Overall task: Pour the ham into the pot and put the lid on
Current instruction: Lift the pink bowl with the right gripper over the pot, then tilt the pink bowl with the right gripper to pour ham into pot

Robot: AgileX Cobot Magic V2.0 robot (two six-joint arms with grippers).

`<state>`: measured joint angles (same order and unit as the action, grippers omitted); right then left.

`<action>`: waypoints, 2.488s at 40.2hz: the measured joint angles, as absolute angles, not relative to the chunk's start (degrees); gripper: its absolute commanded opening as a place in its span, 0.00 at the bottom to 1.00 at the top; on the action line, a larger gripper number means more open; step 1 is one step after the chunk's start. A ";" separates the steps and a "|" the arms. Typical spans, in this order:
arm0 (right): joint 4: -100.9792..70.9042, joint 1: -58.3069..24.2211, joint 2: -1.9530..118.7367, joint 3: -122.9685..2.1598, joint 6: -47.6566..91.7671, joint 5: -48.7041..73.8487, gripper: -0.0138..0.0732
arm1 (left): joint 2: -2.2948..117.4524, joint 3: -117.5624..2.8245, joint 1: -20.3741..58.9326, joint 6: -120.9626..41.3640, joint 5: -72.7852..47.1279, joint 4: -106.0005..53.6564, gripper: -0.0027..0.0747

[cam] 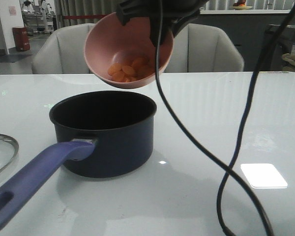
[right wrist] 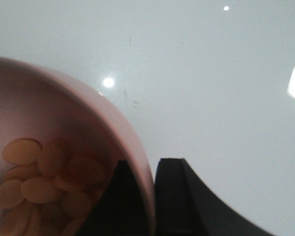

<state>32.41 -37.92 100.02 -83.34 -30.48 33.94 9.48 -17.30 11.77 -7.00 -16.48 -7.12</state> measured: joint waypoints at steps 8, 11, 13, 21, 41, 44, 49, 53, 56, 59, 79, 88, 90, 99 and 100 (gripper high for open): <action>49.10 -39.09 101.68 -83.34 -43.05 29.65 0.32 | 9.48 -17.30 11.77 -7.00 -16.48 -7.12 0.87; 54.98 -39.63 101.68 -83.12 -47.97 28.42 0.32 | 9.48 -17.30 11.77 -7.00 -16.48 -7.12 0.87; 59.65 -39.90 101.68 -82.78 -51.47 27.41 0.32 | 9.48 -17.30 11.77 -7.00 -16.48 -7.12 0.87; 81.77 -42.26 101.68 -78.31 -69.92 24.69 0.32 | 9.48 -17.30 11.77 -7.00 -16.48 -7.12 0.87; 101.40 -43.96 101.68 -70.98 -94.52 30.35 0.32 | 9.48 -17.30 11.77 -7.00 -16.48 -7.12 0.87; 101.40 -44.88 101.44 -70.99 -94.61 30.55 0.32 | 9.48 -17.30 11.77 -7.00 -16.48 -7.12 0.87; 101.40 -46.59 99.84 -70.99 -94.61 30.37 0.32 | 9.48 -17.30 11.77 -7.00 -16.48 -7.12 0.87; 101.75 -47.09 98.70 -70.99 -94.61 30.05 0.32 | 9.48 -17.30 11.77 -7.00 -16.48 -7.12 0.87; 101.86 -47.09 98.59 -70.99 -94.61 30.05 0.32 | 9.48 -17.30 11.77 -7.00 -16.48 -7.12 0.87; 101.86 -47.09 98.59 -70.99 -94.61 30.05 0.32 | 9.48 -17.30 11.77 -7.00 -16.48 -7.12 0.87; 101.67 -46.87 98.59 -70.99 -95.10 29.69 0.32 | 9.48 -17.30 11.77 -7.00 -16.48 -7.12 0.87; 92.63 -45.08 98.59 -72.27 -88.77 27.62 0.32 | 9.48 -17.30 11.77 -7.00 -16.48 -7.12 0.87; 90.29 -44.77 98.59 -72.56 -85.95 27.01 0.32 | 9.48 -17.30 11.77 -7.00 -16.48 -7.12 0.87; 76.30 -42.60 98.59 -73.91 -70.28 23.20 0.32 | 9.48 -17.30 11.77 -7.00 -16.48 -7.12 0.87; 74.73 -42.40 98.59 -74.00 -68.64 22.55 0.32 | 9.48 -17.30 11.77 -7.00 -16.48 -7.12 0.87</action>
<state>74.73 -42.40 98.59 -74.00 -68.64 22.55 9.48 -17.30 11.77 -7.00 -16.48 -7.12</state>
